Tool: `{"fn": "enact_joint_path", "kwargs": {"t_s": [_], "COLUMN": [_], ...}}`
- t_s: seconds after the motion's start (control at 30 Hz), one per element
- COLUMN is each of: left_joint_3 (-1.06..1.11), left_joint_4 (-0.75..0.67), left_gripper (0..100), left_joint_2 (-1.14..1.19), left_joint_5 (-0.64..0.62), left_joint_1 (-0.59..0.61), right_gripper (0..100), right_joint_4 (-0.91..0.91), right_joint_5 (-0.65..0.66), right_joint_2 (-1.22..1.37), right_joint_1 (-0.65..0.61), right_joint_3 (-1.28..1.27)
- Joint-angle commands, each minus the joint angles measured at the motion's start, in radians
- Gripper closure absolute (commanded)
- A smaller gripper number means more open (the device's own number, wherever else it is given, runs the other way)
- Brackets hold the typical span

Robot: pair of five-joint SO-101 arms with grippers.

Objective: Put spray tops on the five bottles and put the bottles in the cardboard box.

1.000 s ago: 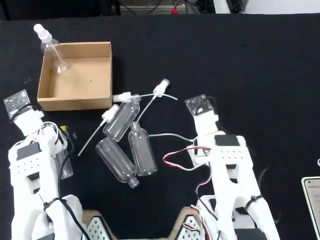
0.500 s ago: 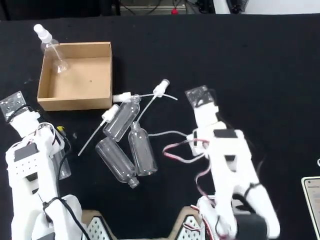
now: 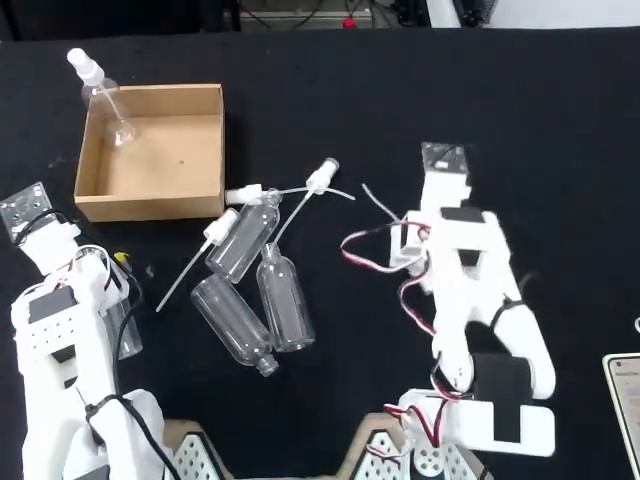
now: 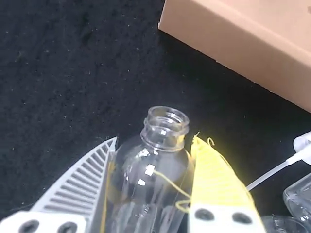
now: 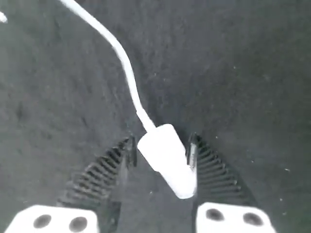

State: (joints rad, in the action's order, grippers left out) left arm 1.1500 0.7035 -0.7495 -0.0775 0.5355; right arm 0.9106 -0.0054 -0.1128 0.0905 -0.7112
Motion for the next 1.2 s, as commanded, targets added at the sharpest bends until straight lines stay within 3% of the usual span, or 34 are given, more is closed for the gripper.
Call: {"fn": "enact_joint_path", "kwargs": {"t_s": [0.0, 0.2, 0.3, 0.47, 0.67, 0.97, 1.17], "left_joint_3": [-0.007, -0.005, -0.005, -0.004, -0.007, -0.005, -0.007], "left_joint_4": [-0.018, -0.018, -0.018, -0.018, -0.018, -0.018, -0.018], "left_gripper": [92, 92, 92, 92, 92, 92, 92], "left_joint_2": [-0.026, -0.026, -0.026, -0.026, -0.026, -0.026, -0.026], "left_joint_5": [-0.005, -0.005, -0.005, -0.005, -0.005, -0.005, -0.005], "left_joint_1": [0.004, 0.007, 0.007, 0.007, 0.008, 0.008, 0.007], "right_gripper": [82.8, 82.8, 82.8, 83.2, 83.2, 83.2, 83.0], "right_joint_4": [0.08, 0.097, 0.094, 0.098, 0.089, -0.002, 0.081], "right_joint_5": [-0.012, 0.035, 0.247, 0.76, 1.033, 1.062, 0.775], "right_joint_2": [0.004, 0.002, 0.01, 0.01, 0.012, 0.001, -0.016], "right_joint_1": [0.014, 0.014, 0.015, 0.083, 0.192, 0.098, -0.032], "right_joint_3": [0.125, 0.182, 0.232, 0.24, 0.145, -0.088, -0.056]}}
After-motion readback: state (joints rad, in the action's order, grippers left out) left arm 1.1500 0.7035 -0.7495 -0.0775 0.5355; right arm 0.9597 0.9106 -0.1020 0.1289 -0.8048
